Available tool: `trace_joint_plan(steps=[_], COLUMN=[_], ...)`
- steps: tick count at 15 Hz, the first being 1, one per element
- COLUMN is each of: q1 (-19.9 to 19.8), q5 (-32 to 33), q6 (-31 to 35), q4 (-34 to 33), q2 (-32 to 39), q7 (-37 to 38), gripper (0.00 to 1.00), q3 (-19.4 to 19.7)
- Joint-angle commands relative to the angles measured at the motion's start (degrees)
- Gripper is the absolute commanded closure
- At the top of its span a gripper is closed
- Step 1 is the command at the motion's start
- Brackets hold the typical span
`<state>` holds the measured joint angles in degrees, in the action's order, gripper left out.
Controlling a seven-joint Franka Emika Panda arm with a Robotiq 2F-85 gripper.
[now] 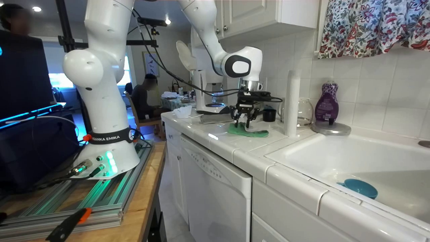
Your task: Turn the rag around, then unfold it
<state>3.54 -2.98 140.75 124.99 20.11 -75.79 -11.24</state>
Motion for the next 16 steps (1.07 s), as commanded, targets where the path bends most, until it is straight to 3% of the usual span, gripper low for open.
trace_joint_plan(steps=[1,5,11,12,14,15,16], q1=[1.13,1.33,1.05,1.10,1.11,1.10,1.11], q5=[4.84,6.67,6.17,6.22,6.27,6.21,6.21], q6=[2.35,2.81,2.78,2.90,2.87,2.69,2.58], q4=[-1.67,-2.67,-2.59,-2.44,-2.29,-2.32,-2.33], q2=[1.00,1.62,1.92,1.79,1.47,1.43,1.41], q7=[1.70,1.59,1.73,1.94,1.92,1.93,1.91], gripper=[0.74,0.99,1.00,0.94,0.96,0.71,0.71], q3=[0.47,0.20,0.12,0.16,0.11,0.08,0.07])
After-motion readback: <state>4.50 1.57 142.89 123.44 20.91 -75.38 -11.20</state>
